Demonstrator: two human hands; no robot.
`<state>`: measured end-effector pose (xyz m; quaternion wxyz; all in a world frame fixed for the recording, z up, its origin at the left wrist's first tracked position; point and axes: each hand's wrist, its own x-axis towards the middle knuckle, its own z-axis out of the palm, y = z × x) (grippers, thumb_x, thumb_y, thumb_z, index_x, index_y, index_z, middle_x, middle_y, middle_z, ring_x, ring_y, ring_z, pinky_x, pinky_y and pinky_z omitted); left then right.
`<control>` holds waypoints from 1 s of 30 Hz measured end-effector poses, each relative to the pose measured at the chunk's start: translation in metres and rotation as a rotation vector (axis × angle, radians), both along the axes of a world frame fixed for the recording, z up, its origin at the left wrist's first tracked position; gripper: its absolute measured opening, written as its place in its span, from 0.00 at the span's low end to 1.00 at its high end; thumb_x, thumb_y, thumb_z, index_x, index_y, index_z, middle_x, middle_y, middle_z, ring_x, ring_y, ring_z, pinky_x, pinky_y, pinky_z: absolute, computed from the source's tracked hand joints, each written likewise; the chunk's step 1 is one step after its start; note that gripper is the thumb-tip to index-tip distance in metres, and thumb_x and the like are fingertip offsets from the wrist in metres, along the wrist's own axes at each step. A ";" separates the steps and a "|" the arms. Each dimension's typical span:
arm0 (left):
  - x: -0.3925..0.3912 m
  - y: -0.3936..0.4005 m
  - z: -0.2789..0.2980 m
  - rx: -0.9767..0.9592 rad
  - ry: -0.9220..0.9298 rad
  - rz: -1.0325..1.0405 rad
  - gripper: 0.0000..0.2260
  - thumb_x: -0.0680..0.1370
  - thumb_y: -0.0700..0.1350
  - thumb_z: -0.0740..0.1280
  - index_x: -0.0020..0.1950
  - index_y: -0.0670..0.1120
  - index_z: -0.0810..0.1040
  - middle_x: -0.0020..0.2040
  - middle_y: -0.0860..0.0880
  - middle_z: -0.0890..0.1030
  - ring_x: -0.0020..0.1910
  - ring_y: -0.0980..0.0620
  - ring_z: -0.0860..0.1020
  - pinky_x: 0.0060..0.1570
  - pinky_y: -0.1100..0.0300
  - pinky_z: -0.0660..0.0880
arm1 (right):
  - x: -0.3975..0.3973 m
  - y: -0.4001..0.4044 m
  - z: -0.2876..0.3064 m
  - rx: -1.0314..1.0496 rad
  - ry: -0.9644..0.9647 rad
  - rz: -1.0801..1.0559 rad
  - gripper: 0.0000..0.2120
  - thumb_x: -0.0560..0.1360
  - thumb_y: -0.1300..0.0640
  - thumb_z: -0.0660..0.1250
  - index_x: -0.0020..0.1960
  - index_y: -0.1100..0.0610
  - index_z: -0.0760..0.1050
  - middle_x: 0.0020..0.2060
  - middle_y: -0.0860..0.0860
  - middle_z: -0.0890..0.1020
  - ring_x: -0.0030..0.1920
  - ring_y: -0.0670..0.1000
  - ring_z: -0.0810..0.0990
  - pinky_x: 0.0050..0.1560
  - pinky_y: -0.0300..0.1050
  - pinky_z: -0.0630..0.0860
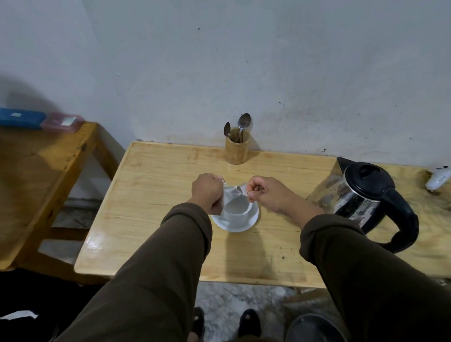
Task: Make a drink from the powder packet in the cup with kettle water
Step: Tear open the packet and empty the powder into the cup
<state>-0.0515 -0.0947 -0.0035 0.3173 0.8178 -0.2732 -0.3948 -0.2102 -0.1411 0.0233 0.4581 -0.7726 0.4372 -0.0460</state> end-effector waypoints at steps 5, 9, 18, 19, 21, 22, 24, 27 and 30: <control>-0.003 0.002 -0.004 0.020 -0.003 -0.052 0.15 0.80 0.48 0.58 0.57 0.42 0.80 0.59 0.43 0.81 0.60 0.42 0.76 0.60 0.54 0.73 | 0.005 0.005 -0.011 -0.062 -0.074 -0.105 0.08 0.77 0.62 0.62 0.40 0.52 0.71 0.63 0.50 0.70 0.65 0.48 0.67 0.66 0.42 0.60; -0.007 0.001 -0.007 0.031 0.008 -0.037 0.15 0.80 0.48 0.60 0.57 0.42 0.81 0.60 0.43 0.81 0.60 0.43 0.77 0.60 0.56 0.73 | 0.011 0.008 -0.015 0.061 -0.159 -0.136 0.13 0.77 0.62 0.61 0.37 0.49 0.69 0.69 0.51 0.71 0.68 0.52 0.70 0.68 0.49 0.65; -0.008 -0.008 -0.014 0.193 -0.043 -0.036 0.14 0.79 0.46 0.63 0.54 0.35 0.79 0.57 0.39 0.80 0.56 0.42 0.79 0.56 0.54 0.77 | 0.006 0.019 -0.015 0.019 -0.087 -0.013 0.07 0.69 0.65 0.68 0.42 0.56 0.72 0.44 0.50 0.78 0.47 0.50 0.75 0.42 0.34 0.71; -0.009 -0.009 -0.013 0.221 -0.071 -0.053 0.13 0.79 0.45 0.63 0.52 0.35 0.79 0.57 0.39 0.80 0.57 0.42 0.79 0.56 0.55 0.76 | 0.005 0.019 -0.016 -0.003 -0.072 -0.002 0.07 0.68 0.65 0.68 0.42 0.56 0.73 0.43 0.50 0.78 0.47 0.50 0.75 0.41 0.33 0.70; -0.010 -0.011 -0.011 0.267 -0.113 -0.080 0.10 0.79 0.43 0.62 0.49 0.36 0.78 0.58 0.40 0.79 0.58 0.43 0.78 0.56 0.56 0.76 | 0.005 0.017 -0.021 -0.065 -0.045 -0.002 0.07 0.68 0.64 0.69 0.42 0.56 0.74 0.43 0.50 0.78 0.47 0.52 0.77 0.41 0.35 0.70; -0.011 -0.012 -0.012 0.283 -0.124 -0.087 0.10 0.79 0.42 0.61 0.51 0.36 0.78 0.59 0.40 0.79 0.59 0.44 0.78 0.56 0.57 0.76 | 0.006 0.016 -0.023 -0.101 -0.032 -0.016 0.06 0.69 0.65 0.69 0.42 0.56 0.75 0.42 0.50 0.79 0.46 0.52 0.77 0.41 0.36 0.71; -0.011 -0.013 -0.010 0.303 -0.091 -0.078 0.13 0.78 0.41 0.60 0.57 0.35 0.77 0.59 0.40 0.79 0.59 0.44 0.78 0.57 0.56 0.76 | 0.007 0.013 -0.028 -0.164 -0.010 -0.067 0.06 0.70 0.67 0.65 0.43 0.58 0.77 0.42 0.52 0.81 0.45 0.53 0.77 0.40 0.37 0.70; -0.007 -0.019 -0.012 0.266 0.053 -0.028 0.11 0.78 0.40 0.58 0.49 0.35 0.78 0.52 0.38 0.80 0.55 0.43 0.80 0.57 0.53 0.77 | 0.007 0.007 -0.034 -0.148 -0.007 -0.143 0.10 0.70 0.69 0.62 0.40 0.54 0.74 0.42 0.53 0.80 0.43 0.52 0.75 0.36 0.33 0.68; 0.001 -0.021 -0.009 0.187 0.331 0.119 0.11 0.80 0.36 0.56 0.39 0.37 0.71 0.40 0.40 0.75 0.42 0.42 0.82 0.48 0.50 0.82 | 0.009 0.002 -0.039 -0.125 0.017 -0.160 0.09 0.71 0.67 0.65 0.39 0.54 0.73 0.40 0.50 0.78 0.41 0.51 0.73 0.35 0.29 0.66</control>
